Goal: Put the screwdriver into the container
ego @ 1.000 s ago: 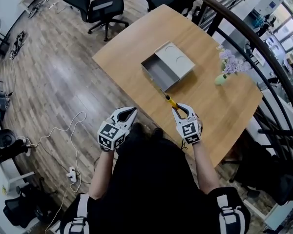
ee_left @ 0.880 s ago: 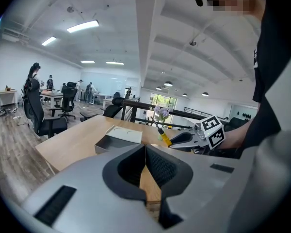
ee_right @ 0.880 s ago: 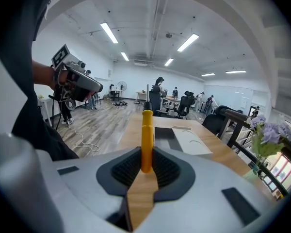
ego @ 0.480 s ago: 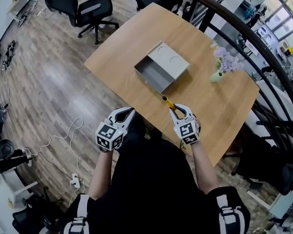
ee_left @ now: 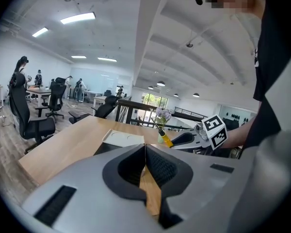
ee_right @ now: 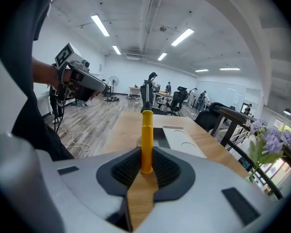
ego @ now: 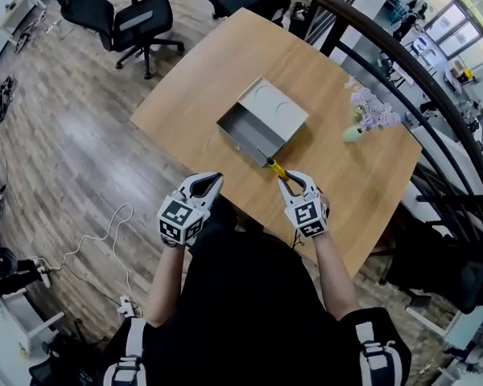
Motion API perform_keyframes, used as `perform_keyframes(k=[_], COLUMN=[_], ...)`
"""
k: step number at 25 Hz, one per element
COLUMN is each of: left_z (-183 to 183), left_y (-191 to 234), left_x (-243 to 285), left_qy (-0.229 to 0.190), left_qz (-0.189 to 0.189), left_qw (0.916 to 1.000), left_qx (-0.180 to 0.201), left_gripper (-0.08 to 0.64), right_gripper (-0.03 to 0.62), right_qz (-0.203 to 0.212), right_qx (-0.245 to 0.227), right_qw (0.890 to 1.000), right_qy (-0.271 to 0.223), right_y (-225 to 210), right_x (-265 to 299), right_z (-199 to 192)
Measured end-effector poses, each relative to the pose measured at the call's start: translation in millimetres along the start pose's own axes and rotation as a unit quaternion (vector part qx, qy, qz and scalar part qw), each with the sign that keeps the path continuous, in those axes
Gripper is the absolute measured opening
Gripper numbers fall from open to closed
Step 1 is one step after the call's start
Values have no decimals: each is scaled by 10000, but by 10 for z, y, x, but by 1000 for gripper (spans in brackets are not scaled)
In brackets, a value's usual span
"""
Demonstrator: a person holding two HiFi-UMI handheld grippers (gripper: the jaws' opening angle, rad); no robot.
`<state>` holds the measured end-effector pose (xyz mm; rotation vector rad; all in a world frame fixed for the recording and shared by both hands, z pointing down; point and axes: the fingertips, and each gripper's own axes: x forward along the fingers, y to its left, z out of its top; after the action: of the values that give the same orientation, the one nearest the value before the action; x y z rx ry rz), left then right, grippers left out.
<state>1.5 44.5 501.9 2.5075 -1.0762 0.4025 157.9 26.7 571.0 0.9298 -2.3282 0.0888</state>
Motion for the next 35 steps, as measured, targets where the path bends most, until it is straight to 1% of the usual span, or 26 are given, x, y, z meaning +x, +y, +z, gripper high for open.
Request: perform_keyframes(k=[8, 18, 24, 29, 35], left_z=[53, 85, 94, 115, 112], left_y=[325, 606, 816, 1014, 1233], left_x=[62, 115, 125, 163, 254], left_qy=[59, 99, 117, 143, 216], left_qz=[-40, -96, -102, -175, -321], left_qw=[10000, 9999, 9997, 9996, 9992], left_qx=[-19, -92, -176, -170, -99], left_gripper=[25, 25, 25, 25, 25], right_gripper=[83, 83, 83, 83, 83], right_qz=[70, 116, 180, 218, 239], right_qx=[-10, 13, 178, 216, 164], right_qw=[10000, 9998, 9990, 9980, 9945], right_qy=[64, 191, 374, 546, 1011], right_y=[-9, -63, -90, -120, -165], right_x=[292, 566, 805, 1013, 1259], right_z=[162, 262, 220, 230, 86])
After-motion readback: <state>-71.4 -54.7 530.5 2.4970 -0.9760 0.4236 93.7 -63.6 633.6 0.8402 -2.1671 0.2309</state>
